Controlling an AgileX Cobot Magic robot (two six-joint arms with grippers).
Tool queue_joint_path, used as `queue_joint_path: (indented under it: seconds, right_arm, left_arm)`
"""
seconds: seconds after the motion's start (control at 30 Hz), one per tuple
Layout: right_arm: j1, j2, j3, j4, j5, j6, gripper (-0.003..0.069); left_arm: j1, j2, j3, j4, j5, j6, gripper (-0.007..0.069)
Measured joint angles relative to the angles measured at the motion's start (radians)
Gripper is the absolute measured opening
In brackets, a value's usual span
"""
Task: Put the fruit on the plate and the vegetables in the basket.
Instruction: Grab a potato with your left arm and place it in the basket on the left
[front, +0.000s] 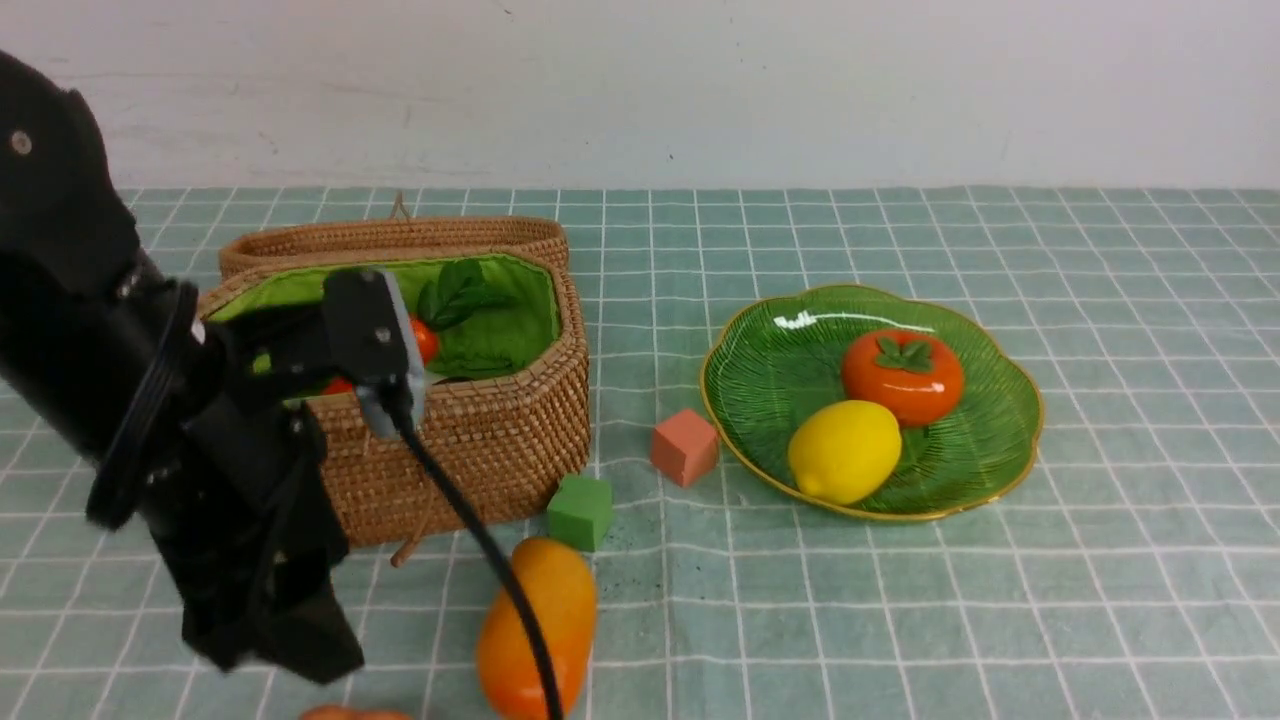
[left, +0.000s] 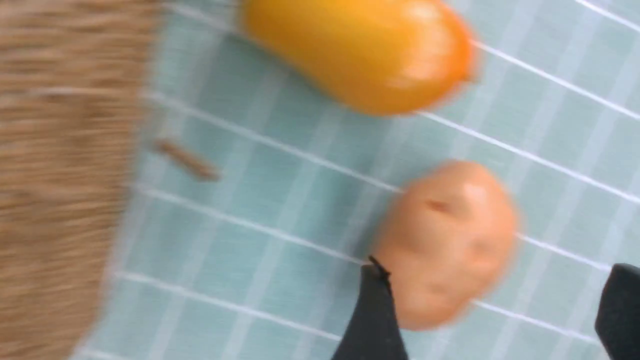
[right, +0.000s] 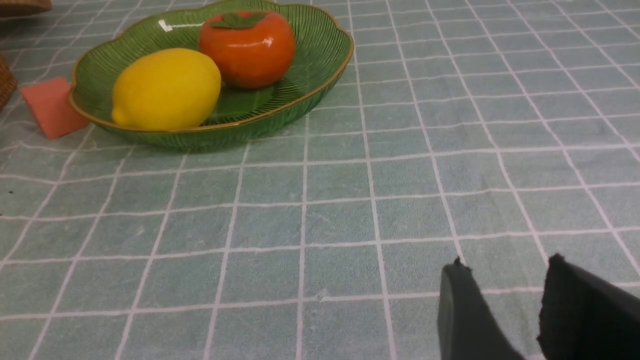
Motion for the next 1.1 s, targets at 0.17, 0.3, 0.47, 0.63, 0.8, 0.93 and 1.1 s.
queue_joint_path:
  seconds: [0.17, 0.3, 0.47, 0.63, 0.8, 0.93, 1.1]
  right_arm:
    - [0.0, 0.0, 0.0, 0.0, 0.0, 0.0, 0.0239]
    - [0.0, 0.0, 0.0, 0.0, 0.0, 0.0, 0.0239]
    - [0.0, 0.0, 0.0, 0.0, 0.0, 0.0, 0.0239]
    - [0.0, 0.0, 0.0, 0.0, 0.0, 0.0, 0.0239]
    - [0.0, 0.0, 0.0, 0.0, 0.0, 0.0, 0.0239]
    - [0.0, 0.0, 0.0, 0.0, 0.0, 0.0, 0.0239]
    - [0.0, 0.0, 0.0, 0.0, 0.0, 0.0, 0.0239]
  left_arm:
    - [-0.178, -0.06, 0.143, 0.133, 0.001, -0.078, 0.0518]
    - [-0.247, -0.045, 0.177, 0.207, -0.103, -0.122, 0.0518]
    - [-0.254, 0.014, 0.184, 0.235, -0.21, -0.135, 0.052]
    - [-0.254, 0.088, 0.184, 0.244, -0.232, -0.156, 0.0574]
    - [-0.254, 0.172, 0.184, 0.273, -0.239, -0.201, 0.062]
    - [-0.255, 0.23, 0.18, 0.273, -0.22, -0.213, 0.0624]
    - [-0.254, 0.256, 0.165, 0.273, -0.196, -0.218, 0.0596]
